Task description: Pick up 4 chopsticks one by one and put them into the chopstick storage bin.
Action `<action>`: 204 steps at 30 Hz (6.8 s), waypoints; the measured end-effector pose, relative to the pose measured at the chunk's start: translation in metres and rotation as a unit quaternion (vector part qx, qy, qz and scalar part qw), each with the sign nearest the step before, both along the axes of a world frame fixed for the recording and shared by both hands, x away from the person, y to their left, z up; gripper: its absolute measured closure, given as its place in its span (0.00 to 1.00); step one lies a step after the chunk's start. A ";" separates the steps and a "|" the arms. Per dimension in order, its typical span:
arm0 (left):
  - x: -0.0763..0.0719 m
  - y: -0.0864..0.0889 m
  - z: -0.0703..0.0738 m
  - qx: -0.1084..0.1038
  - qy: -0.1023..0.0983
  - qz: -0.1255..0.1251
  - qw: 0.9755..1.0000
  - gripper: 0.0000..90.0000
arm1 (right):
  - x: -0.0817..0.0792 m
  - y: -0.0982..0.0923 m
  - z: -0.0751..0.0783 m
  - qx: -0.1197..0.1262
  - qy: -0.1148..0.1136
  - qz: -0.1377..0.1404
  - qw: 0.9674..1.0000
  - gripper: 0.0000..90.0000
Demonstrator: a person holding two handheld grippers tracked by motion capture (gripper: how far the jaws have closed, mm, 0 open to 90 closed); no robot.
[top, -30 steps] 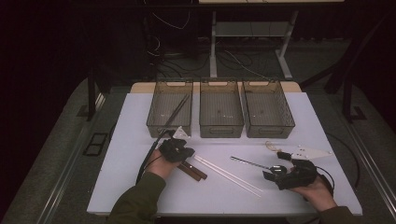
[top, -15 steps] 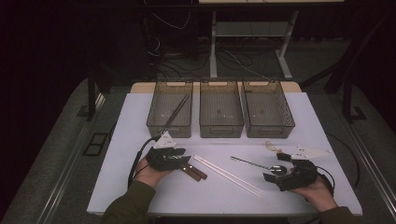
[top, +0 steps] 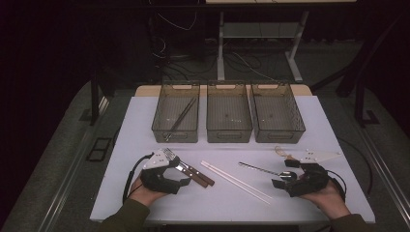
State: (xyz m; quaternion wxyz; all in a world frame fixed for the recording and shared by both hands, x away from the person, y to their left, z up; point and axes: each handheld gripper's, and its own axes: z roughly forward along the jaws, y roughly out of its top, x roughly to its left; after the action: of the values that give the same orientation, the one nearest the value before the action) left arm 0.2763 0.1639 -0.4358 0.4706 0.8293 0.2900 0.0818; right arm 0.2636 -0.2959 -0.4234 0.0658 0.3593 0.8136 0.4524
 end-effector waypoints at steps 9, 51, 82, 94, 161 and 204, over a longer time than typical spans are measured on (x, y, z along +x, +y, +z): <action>-0.002 -0.009 -0.004 0.017 0.009 -0.008 1.000 0.00 | 0.006 0.010 0.006 -0.023 0.030 0.013 0.999 0.20; -0.002 -0.012 -0.004 0.022 0.012 -0.021 0.999 0.00 | 0.037 0.115 0.008 -0.253 0.105 0.141 0.951 0.77; -0.003 -0.014 -0.004 0.022 0.012 -0.022 0.999 0.00 | 0.046 0.158 0.004 -0.377 0.152 0.145 0.902 0.95; -0.003 -0.014 -0.004 0.022 0.011 -0.022 0.999 0.00 | 0.046 0.144 0.006 -0.337 0.148 0.135 0.920 0.95; -0.003 -0.010 -0.004 0.019 0.006 -0.020 1.000 0.00 | 0.108 0.138 0.092 -0.109 0.036 0.076 0.990 0.95; -0.003 -0.015 -0.003 0.004 0.000 -0.044 0.999 0.00 | 0.239 0.287 0.060 -0.154 0.103 -0.002 0.983 0.95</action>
State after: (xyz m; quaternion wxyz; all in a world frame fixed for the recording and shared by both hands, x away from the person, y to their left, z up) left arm 0.2732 0.1488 -0.4385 0.4705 0.8430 0.2530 0.0624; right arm 0.5028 -0.0093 -0.3634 0.0370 0.3914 0.8752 0.2820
